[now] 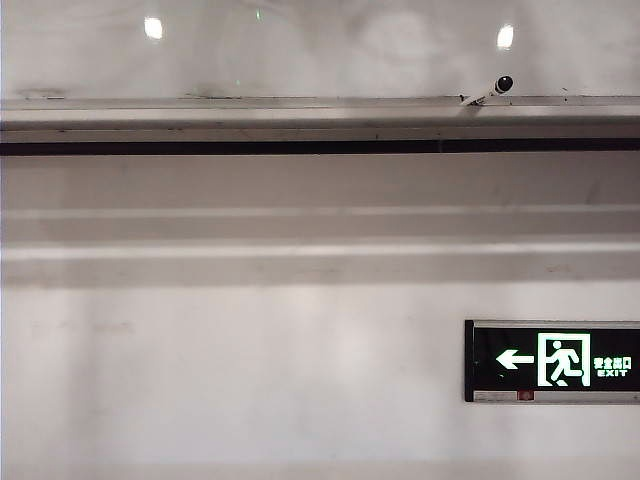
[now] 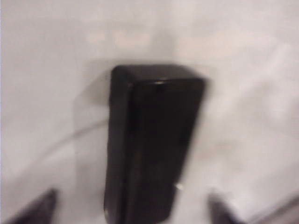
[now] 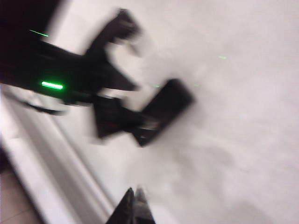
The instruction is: Wipe the whiteboard clean using the black magnetic whiteboard eraser attached to the whiteboard.
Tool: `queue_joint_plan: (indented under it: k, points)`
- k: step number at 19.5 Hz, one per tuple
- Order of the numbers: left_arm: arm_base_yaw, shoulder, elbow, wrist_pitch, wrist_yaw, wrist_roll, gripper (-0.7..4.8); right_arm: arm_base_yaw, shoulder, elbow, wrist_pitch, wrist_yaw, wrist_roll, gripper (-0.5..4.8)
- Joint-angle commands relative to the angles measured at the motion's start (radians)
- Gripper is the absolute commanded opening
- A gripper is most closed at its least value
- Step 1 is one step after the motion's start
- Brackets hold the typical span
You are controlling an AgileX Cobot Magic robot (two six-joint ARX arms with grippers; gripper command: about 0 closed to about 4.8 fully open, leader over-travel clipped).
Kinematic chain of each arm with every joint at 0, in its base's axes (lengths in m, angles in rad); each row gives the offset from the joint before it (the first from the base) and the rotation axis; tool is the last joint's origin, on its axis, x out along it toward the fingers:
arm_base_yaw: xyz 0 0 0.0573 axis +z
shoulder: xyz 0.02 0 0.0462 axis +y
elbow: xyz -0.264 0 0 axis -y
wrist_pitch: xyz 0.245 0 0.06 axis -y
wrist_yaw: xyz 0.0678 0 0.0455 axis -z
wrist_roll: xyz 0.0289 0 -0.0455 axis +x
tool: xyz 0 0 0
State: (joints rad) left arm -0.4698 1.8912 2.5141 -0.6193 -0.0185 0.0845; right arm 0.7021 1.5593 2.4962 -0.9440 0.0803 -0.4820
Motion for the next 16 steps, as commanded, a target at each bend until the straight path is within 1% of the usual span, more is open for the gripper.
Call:
queue_joint_plan:
  k: [1,2,4,7,9,11,13,16]
  points:
    - [-0.002,-0.142,0.008,-0.113,0.092,-0.018,0.19,-0.002,-0.021,0.003,0.005,0.224,0.013,-0.01]
    - [-0.002,-0.183,0.008,-0.158,0.099,-0.018,-0.06,-0.003,-0.029,0.003,-0.013,0.264,0.034,-0.01]
    - [-0.002,-0.253,0.008,-0.247,0.098,-0.014,-0.06,-0.008,-0.052,0.003,-0.056,0.304,0.086,-0.01]
    - [-0.001,-0.338,0.008,-0.395,0.082,-0.01,-0.06,-0.022,-0.083,0.002,-0.14,0.307,0.128,-0.01]
    - [-0.001,-0.385,0.006,-0.502,0.082,-0.01,-0.06,-0.022,-0.103,-0.002,-0.216,0.308,0.179,-0.02]
    - [-0.002,-0.431,0.006,-0.597,0.071,-0.014,-0.06,-0.021,-0.139,-0.04,-0.266,0.308,0.219,-0.01]
    - [-0.002,-0.478,0.006,-0.654,0.017,-0.014,-0.06,-0.021,-0.192,-0.126,-0.269,0.306,0.249,-0.01]
    - [-0.001,-0.561,-0.002,-0.709,-0.091,-0.005,-0.06,-0.021,-0.311,-0.343,-0.192,0.306,0.271,-0.01]
